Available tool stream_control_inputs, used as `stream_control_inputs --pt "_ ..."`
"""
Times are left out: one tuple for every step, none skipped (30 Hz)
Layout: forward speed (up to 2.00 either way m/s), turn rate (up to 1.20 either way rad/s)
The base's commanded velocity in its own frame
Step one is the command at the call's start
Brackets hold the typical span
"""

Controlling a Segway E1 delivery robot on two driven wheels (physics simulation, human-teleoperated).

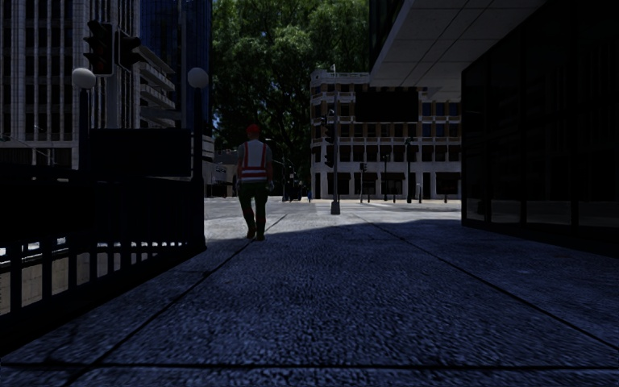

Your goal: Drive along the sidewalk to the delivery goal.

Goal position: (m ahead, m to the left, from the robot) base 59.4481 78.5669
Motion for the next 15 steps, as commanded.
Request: stream_control_inputs --pt "2.00 0.00" --pt "2.00 0.00" --pt "2.00 0.00" --pt "2.00 0.00" --pt "2.00 0.00" --pt "2.00 0.00" --pt "2.00 0.00" --pt "2.00 0.00" --pt "2.00 0.00" --pt "2.00 0.00" --pt "2.00 0.00" --pt "2.00 0.00" --pt "2.00 0.00" --pt "2.00 0.00" --pt "2.00 0.00"
